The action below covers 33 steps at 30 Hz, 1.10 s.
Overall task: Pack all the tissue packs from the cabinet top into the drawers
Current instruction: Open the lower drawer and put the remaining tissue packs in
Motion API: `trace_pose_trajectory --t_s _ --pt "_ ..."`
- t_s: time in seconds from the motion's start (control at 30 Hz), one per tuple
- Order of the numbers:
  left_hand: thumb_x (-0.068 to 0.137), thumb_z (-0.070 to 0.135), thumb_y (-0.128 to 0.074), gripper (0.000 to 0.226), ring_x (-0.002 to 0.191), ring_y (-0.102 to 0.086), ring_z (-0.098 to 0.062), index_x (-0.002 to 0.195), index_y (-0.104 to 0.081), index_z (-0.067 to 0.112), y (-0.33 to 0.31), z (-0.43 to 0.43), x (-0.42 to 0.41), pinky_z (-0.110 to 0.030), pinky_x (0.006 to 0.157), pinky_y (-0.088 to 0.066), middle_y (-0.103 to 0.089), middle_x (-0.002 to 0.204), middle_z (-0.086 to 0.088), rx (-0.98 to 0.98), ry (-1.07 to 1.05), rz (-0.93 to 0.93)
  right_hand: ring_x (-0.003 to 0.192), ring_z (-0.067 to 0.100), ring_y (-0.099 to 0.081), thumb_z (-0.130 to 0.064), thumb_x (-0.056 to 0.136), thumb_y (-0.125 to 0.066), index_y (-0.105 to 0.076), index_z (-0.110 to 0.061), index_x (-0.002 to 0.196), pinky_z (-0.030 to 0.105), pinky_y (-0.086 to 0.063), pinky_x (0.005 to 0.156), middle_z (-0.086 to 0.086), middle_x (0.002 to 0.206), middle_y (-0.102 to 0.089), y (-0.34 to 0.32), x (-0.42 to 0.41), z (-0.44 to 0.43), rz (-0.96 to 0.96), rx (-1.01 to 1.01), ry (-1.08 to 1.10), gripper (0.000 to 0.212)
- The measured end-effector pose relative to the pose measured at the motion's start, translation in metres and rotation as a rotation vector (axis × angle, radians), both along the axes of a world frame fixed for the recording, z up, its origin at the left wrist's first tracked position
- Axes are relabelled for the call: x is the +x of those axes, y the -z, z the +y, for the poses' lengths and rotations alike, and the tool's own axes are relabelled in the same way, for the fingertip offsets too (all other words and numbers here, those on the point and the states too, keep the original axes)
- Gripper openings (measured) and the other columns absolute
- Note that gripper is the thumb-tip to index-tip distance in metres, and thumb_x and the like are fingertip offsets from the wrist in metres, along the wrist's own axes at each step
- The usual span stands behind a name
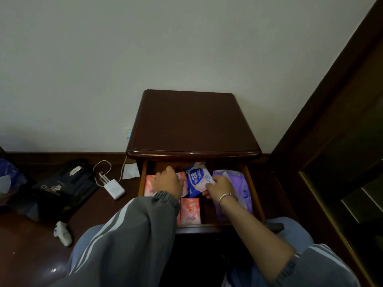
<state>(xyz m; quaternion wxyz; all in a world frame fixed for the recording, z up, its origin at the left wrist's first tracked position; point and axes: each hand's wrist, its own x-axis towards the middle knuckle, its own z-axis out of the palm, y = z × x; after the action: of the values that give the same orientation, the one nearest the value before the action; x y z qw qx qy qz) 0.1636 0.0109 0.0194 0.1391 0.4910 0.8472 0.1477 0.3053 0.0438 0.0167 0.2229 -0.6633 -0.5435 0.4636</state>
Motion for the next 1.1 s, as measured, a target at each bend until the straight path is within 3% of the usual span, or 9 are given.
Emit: trace_pose_trajectory --t_s 0.13,0.27,0.33,0.4,0.53,0.67,0.73,0.9,1.1 --pt "0.089 0.020 -0.055 0.024 0.096 -0.056 -0.028 0.111 -0.051 0.010 -0.007 -0.002 -0.015 -0.033 0.077 -0.041 -0.056 0.114 -0.013 0.211 -0.098 -0.335 0.054 0.011 -0.061 0.004 0.087 -0.044 -0.058 -0.004 0.098 0.016 -0.049 0.042 0.012 0.082 -0.063 0.001 0.000 0.001 0.076 0.015 0.069 0.019" --pt "0.090 0.022 -0.054 0.030 0.092 -0.054 -0.020 0.118 -0.053 0.011 -0.014 -0.007 -0.047 -0.029 0.077 -0.039 -0.059 0.115 -0.010 0.173 -0.140 -0.468 0.059 0.017 -0.063 0.006 0.089 -0.042 -0.057 0.002 0.104 0.018 -0.052 0.045 0.021 0.098 -0.066 0.001 -0.011 0.001 0.085 -0.027 0.064 0.022" --pt "0.091 0.023 -0.053 0.030 0.094 -0.054 -0.019 0.120 -0.052 0.012 -0.012 -0.011 -0.054 -0.029 0.078 -0.040 -0.059 0.115 -0.009 0.127 -0.108 -0.467 0.077 0.028 -0.067 0.001 0.090 -0.045 -0.056 0.003 0.109 0.031 -0.058 0.064 0.024 0.110 -0.065 0.000 -0.018 0.000 -0.110 -0.037 -0.066 0.022" --pt "0.092 0.024 -0.053 0.029 0.098 -0.057 -0.021 0.119 -0.049 0.013 -0.008 -0.013 -0.054 -0.028 0.078 -0.041 -0.059 0.115 -0.008 0.111 -0.087 -0.493 0.104 0.033 -0.061 -0.010 0.091 -0.051 -0.056 -0.001 0.116 0.035 -0.050 0.083 0.020 0.118 -0.061 -0.004 -0.020 -0.003 -0.452 0.055 -0.219 0.027" --pt "0.094 0.025 -0.052 0.017 0.083 -0.054 -0.014 0.106 -0.042 0.020 -0.004 -0.009 -0.050 -0.023 0.066 -0.042 -0.059 0.104 -0.004 0.126 -0.062 -0.507 0.111 0.031 -0.054 -0.016 0.090 -0.053 -0.052 -0.010 0.123 0.036 -0.047 0.087 0.013 0.127 -0.048 -0.004 -0.021 -0.013 -0.670 0.255 -0.376 0.034" --pt "0.094 0.020 -0.052 0.015 0.084 -0.055 -0.015 0.106 -0.043 0.019 0.000 -0.002 -0.037 -0.023 0.068 -0.043 -0.061 0.103 -0.006 0.090 0.053 -0.451 0.124 0.029 -0.041 -0.023 0.091 -0.054 -0.052 -0.011 0.128 0.038 -0.043 0.097 0.006 0.147 -0.033 0.006 -0.016 -0.013 -0.778 0.340 -0.546 0.039" --pt "0.095 0.018 -0.050 0.020 0.092 -0.056 -0.019 0.114 -0.045 0.014 0.001 -0.001 -0.030 -0.025 0.075 -0.042 -0.059 0.112 -0.009 0.097 0.113 -0.398 0.119 0.029 -0.048 -0.020 0.094 -0.047 -0.051 -0.012 0.129 0.038 -0.045 0.097 0.010 0.142 -0.044 0.012 -0.015 -0.012 -0.738 0.373 -0.653 0.036" --pt "0.092 0.025 -0.050 0.039 0.123 -0.042 -0.022 0.130 -0.044 0.022 0.006 -0.005 -0.028 -0.034 0.097 -0.036 -0.047 0.132 -0.002 0.099 0.277 0.304 0.111 0.034 -0.058 -0.016 0.095 -0.043 -0.050 -0.008 0.126 0.042 -0.050 0.092 0.018 0.123 -0.060 0.024 -0.010 -0.015 -0.784 0.303 -0.755 0.033" --pt "0.094 0.024 -0.049 0.048 0.137 -0.029 -0.020 0.140 -0.038 0.024 0.012 -0.008 -0.035 -0.038 0.110 -0.027 -0.034 0.149 0.001 0.003 0.648 0.424 0.112 0.027 -0.056 -0.022 0.094 -0.049 -0.056 -0.010 0.120 0.035 -0.050 0.092 0.013 0.122 -0.060 0.022 -0.007 -0.017 -0.583 0.431 -0.659 0.029"
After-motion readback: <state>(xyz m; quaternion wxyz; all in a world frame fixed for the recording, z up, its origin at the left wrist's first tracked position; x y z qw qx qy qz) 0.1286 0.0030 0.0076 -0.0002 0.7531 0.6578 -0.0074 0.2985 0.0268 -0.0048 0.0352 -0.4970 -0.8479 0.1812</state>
